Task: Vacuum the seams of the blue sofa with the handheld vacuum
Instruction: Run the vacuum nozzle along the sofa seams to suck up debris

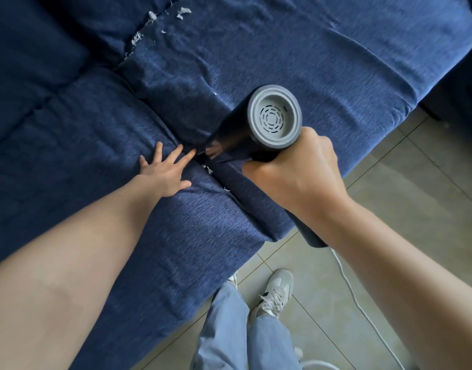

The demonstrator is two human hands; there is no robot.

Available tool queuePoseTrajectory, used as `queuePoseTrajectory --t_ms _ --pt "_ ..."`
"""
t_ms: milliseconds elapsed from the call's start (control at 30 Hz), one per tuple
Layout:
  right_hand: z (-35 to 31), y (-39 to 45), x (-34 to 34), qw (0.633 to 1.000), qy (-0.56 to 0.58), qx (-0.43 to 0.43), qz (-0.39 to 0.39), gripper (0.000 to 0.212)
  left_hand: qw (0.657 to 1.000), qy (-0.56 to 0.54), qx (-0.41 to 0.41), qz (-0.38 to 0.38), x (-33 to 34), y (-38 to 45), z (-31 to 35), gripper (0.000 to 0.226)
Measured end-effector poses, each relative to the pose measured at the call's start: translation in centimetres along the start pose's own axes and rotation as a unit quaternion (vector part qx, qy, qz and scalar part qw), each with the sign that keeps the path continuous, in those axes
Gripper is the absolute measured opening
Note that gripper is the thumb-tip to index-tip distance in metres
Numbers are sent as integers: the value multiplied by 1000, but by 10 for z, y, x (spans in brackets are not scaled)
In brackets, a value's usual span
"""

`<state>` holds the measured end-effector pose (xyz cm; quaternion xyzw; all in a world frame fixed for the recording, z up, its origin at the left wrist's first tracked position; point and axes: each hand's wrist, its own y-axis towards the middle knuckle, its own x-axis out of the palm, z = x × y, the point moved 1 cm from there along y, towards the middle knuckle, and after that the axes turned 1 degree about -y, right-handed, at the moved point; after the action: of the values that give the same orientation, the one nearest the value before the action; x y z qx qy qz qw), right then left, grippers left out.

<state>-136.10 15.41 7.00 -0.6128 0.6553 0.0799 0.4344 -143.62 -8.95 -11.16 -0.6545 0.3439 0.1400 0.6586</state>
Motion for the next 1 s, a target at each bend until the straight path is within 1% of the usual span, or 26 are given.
queuePoseTrajectory --t_ms 167,300,433,567,767,1000 --pt "-6 1 6 999 -26 -9 -24 41 999 30 4 24 19 -8 -5 70" --pt "-6 -2 -1 999 -33 -12 -11 38 999 26 4 26 30 -15 -9 64" --pt "-12 -5 2 999 -24 -24 -10 40 999 13 4 36 32 -17 -8 62" --pt "-15 -7 8 997 -64 -25 -40 42 999 11 3 40 36 -23 -9 60" --pt "-10 -10 -4 995 -85 -13 -40 42 999 -5 -3 43 40 -27 -8 58" --pt "-8 -9 -4 999 -41 -31 -7 39 999 -5 -11 40 39 -26 -5 58"
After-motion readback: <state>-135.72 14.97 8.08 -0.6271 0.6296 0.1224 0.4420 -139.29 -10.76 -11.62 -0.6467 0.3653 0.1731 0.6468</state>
